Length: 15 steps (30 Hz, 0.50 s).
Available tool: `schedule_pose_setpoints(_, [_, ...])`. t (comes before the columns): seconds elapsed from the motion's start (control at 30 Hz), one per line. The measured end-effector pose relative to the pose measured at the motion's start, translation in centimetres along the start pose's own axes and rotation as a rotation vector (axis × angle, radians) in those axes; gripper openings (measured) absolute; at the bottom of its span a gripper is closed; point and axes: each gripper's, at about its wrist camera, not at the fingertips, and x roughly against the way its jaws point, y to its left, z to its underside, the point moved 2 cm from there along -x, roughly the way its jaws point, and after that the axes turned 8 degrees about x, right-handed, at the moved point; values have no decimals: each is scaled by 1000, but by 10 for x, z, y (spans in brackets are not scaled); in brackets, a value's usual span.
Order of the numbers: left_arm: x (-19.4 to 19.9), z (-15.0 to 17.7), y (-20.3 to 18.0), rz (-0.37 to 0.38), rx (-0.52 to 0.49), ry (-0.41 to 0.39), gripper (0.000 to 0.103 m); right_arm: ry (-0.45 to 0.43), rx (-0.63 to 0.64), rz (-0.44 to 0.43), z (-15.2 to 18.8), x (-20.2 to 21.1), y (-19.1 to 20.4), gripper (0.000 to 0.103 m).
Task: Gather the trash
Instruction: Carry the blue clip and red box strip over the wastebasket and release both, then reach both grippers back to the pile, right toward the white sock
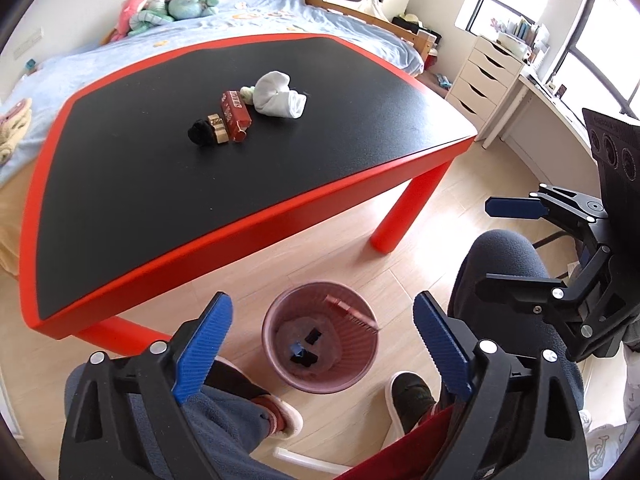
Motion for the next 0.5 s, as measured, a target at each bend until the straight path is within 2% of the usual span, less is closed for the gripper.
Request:
schedule_pose_setpoints(0.1, [0, -1, 4, -4, 18, 6, 94, 10, -8, 0, 2, -4, -1, 99])
schedule_pose_setpoints(0.5, [1, -1, 13, -2, 56, 14, 95, 16, -26, -11, 3, -7, 0, 100])
